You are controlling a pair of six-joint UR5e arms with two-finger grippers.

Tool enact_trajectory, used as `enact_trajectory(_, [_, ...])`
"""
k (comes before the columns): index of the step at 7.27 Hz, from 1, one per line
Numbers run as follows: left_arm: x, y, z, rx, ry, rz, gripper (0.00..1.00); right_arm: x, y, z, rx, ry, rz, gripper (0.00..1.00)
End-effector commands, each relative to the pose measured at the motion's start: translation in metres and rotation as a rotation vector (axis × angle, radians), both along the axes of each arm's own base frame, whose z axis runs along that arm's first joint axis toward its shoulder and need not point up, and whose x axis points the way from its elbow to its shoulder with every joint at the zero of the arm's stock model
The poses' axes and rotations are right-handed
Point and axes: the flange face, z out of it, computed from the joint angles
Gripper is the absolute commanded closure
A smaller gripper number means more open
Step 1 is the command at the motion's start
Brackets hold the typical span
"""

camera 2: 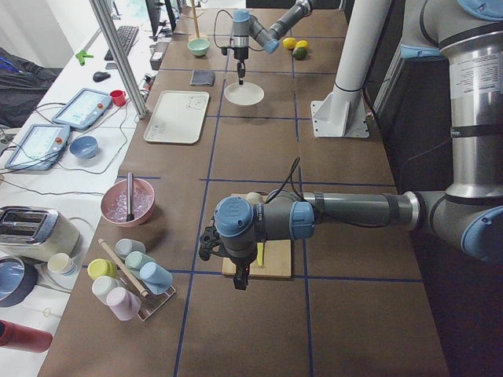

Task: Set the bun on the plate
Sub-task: 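Drag the white plate with the right gripper toward the table centre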

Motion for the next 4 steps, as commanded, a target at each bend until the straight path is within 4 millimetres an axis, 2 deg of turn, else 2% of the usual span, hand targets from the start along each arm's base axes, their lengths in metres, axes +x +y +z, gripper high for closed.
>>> enact_trajectory(1, [0.002,-0.001,0.0,0.001,0.003,0.005,0.0,-0.066,0.039,-0.027,-0.044,0.039,0.083,0.95])
enact_trajectory(2, [0.004,0.0,-0.001,0.001,0.003,0.008,0.0,-0.077,0.042,-0.033,-0.047,0.07,0.092,0.93])
enact_trajectory(3, [0.004,-0.001,-0.001,0.002,0.003,0.009,0.0,-0.077,0.042,-0.031,-0.051,0.075,0.093,0.61])
enact_trajectory(4, [0.004,0.0,-0.001,0.001,0.003,0.01,0.0,-0.078,0.042,-0.03,-0.056,0.08,0.094,0.01])
